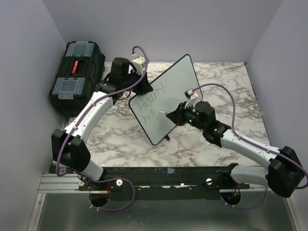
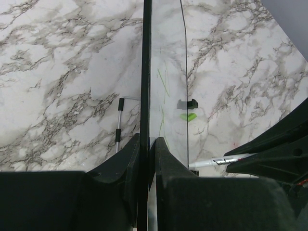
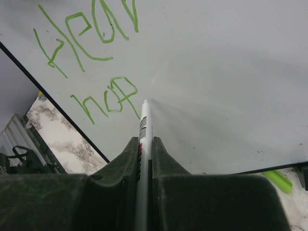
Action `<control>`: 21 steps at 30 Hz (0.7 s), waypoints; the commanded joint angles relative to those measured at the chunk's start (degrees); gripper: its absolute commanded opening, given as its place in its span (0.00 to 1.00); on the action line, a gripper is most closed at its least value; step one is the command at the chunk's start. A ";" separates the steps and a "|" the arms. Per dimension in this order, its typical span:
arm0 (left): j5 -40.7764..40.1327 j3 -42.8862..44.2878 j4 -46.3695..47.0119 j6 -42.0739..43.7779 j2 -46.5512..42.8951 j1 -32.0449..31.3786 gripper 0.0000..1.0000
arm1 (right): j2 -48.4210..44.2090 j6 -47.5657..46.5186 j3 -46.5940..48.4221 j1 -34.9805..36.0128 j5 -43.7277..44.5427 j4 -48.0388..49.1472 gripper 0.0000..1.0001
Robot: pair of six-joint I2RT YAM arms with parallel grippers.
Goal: Write a sentence on the whiteboard
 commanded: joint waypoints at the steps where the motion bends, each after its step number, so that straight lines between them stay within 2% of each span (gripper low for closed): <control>1: -3.67 -2.85 -4.29 6.14 0.12 -0.25 0.00 | -0.97 -1.30 0.74 0.25 -0.33 0.06 0.01; 21: -1.85 -4.87 -2.26 6.76 0.99 0.98 0.00 | 1.61 -2.09 0.54 1.15 0.68 2.80 0.01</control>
